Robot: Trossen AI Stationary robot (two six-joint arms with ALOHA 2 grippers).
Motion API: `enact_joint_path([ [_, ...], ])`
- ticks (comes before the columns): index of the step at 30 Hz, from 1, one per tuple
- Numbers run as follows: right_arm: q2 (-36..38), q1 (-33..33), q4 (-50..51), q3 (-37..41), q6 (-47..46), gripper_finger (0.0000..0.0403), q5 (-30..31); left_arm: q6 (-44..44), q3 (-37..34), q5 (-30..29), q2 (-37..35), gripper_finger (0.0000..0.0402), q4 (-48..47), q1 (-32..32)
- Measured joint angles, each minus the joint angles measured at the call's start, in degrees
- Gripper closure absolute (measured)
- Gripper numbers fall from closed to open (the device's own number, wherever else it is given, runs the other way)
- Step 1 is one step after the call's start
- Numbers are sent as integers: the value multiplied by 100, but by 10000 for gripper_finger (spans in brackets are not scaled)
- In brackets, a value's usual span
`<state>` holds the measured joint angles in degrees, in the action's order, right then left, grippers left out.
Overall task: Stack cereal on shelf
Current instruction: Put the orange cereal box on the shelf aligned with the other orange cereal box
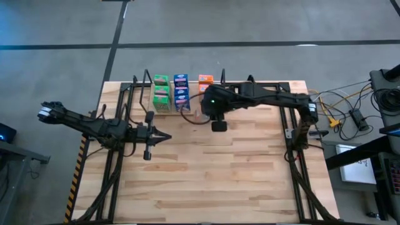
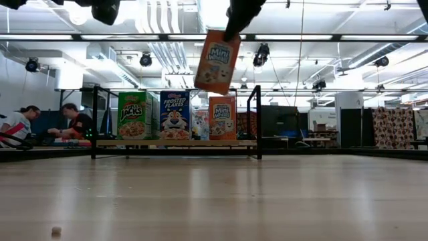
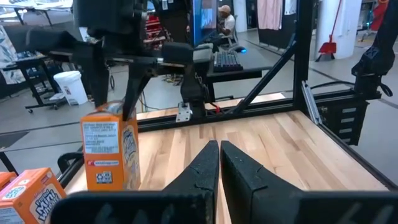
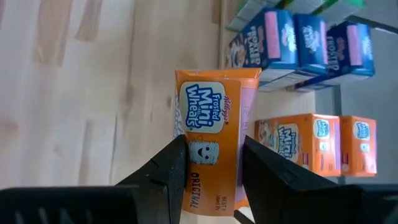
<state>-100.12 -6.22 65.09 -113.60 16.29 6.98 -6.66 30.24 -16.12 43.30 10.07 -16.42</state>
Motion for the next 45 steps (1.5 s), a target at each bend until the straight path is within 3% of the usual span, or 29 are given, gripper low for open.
enact_joint_path([
  [3,-127,-139,179,-70,265,280,-50,27,0,-4,29,401,4,0],
  [11,-315,-570,326,9,467,280,-879,27,-2,-79,54,401,23,2],
  [36,-754,-1179,-72,50,979,280,-997,32,-2,-201,54,401,10,-1],
  [45,-1034,-1371,-108,50,1059,280,-683,7,-7,-199,71,401,2,-1],
])
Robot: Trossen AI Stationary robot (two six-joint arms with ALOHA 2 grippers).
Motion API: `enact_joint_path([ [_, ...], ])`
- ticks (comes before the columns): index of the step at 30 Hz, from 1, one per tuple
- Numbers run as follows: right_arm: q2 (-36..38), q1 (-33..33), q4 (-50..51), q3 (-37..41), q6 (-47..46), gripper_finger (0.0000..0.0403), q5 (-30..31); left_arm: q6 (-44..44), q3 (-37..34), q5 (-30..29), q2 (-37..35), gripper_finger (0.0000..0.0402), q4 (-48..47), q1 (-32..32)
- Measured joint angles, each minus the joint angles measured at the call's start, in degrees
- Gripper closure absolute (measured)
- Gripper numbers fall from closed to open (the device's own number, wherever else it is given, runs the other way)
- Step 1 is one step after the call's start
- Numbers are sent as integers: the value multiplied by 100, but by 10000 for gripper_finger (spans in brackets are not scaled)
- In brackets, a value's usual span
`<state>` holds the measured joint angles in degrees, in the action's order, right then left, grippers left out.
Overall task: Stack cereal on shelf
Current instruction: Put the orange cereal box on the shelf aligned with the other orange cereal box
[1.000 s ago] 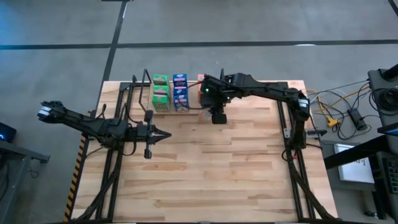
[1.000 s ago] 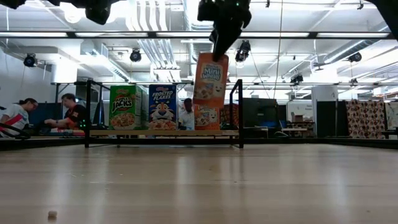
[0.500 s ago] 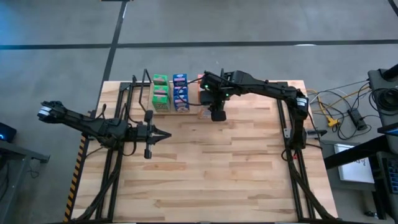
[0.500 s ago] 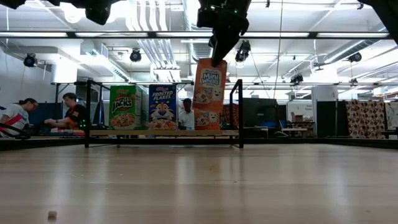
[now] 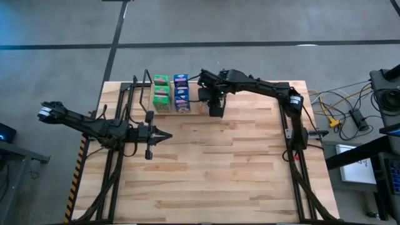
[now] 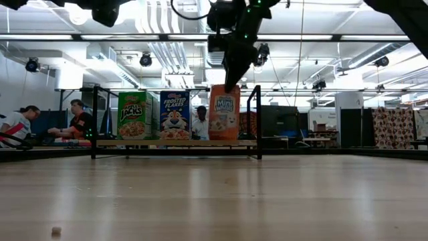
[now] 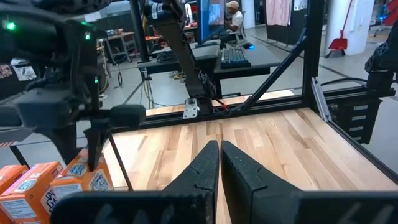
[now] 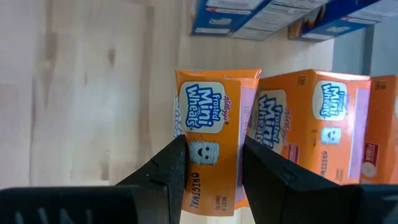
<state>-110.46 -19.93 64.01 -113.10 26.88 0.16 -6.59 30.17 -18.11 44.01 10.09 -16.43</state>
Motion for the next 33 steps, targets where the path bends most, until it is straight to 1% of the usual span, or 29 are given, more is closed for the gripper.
enact_joint_path([
  [6,-153,-87,-28,-13,1,280,-19,-10,0,0,0,401,1,0],
  [15,-164,-114,-44,-15,17,278,-17,-22,0,0,0,401,-21,0],
  [26,-176,-150,-207,-3,-55,229,21,-22,0,0,0,401,-30,0],
  [29,-177,-148,-205,-2,-75,226,143,-22,0,0,0,401,-38,0],
  [33,-129,-148,-161,1,-143,224,147,-22,0,0,0,401,-42,0],
])
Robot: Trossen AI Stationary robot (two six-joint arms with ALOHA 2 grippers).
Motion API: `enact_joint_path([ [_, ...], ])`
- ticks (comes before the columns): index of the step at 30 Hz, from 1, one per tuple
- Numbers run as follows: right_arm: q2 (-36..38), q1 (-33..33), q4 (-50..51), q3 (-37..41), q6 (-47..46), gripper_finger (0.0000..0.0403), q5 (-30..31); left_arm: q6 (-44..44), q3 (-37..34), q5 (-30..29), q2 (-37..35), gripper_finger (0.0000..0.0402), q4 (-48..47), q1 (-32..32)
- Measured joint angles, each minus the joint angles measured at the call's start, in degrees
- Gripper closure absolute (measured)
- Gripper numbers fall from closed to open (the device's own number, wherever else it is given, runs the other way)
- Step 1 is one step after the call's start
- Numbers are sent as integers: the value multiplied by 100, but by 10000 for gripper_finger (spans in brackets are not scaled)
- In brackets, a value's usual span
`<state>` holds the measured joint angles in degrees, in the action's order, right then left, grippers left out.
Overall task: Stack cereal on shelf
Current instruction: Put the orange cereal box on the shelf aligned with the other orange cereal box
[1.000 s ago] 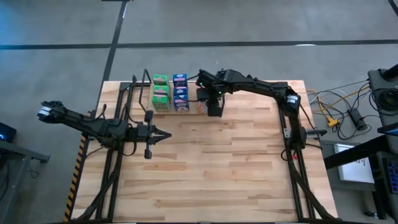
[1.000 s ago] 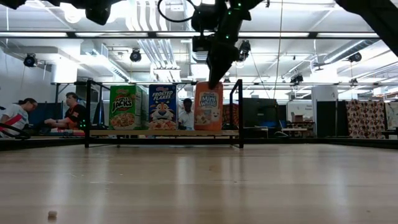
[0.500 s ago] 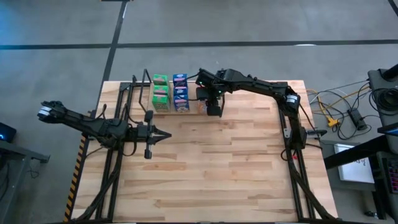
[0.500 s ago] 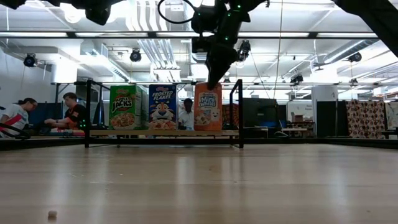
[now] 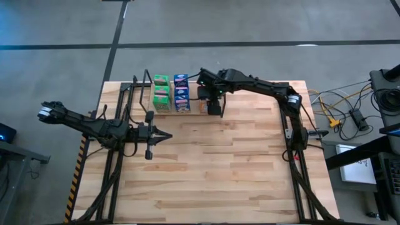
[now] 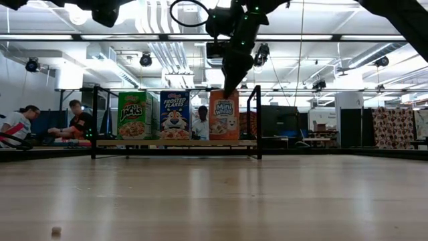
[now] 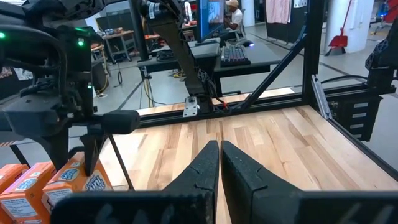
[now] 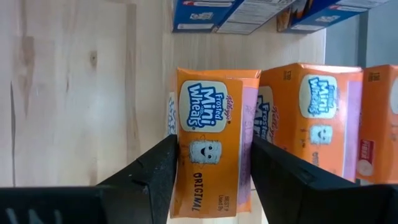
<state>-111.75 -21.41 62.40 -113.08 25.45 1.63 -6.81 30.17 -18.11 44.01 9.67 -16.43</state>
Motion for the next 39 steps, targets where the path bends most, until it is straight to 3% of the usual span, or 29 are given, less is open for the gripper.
enact_joint_path([
  [14,109,15,-15,1,-116,225,-63,0,0,0,0,401,4,1],
  [20,82,15,-217,1,-144,231,-509,1,0,0,0,401,7,2],
  [39,88,13,-664,443,-53,229,-158,2,0,2,0,401,17,1],
])
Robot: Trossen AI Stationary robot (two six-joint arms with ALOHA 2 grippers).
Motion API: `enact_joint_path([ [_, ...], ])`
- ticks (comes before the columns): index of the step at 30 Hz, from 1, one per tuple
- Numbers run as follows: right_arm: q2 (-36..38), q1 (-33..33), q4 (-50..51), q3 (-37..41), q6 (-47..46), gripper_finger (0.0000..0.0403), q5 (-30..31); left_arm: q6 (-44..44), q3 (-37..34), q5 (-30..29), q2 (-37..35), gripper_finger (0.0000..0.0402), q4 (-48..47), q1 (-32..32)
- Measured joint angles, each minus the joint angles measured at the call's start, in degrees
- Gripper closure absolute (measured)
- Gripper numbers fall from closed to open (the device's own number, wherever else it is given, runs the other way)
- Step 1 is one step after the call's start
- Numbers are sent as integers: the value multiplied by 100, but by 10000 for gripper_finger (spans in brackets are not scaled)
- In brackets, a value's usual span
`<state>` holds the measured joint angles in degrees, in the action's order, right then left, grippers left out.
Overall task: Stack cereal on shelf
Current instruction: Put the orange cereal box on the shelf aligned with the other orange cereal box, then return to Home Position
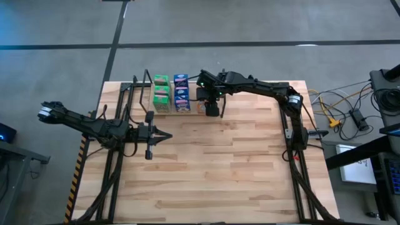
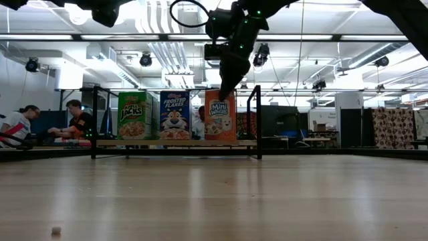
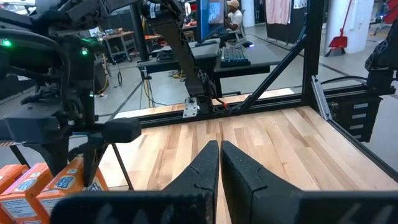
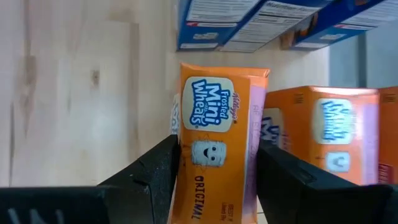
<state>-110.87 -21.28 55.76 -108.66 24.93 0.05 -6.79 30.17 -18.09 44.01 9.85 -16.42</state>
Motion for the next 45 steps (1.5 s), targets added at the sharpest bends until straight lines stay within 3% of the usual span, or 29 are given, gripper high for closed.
enact_joint_path([
  [26,0,0,145,-153,103,168,153,-17,1,0,0,401,-13,1],
  [40,263,48,415,-636,-318,169,131,-6,2,0,0,401,-11,0],
  [45,271,205,419,-839,-274,194,-154,190,2,0,0,401,-11,1],
])
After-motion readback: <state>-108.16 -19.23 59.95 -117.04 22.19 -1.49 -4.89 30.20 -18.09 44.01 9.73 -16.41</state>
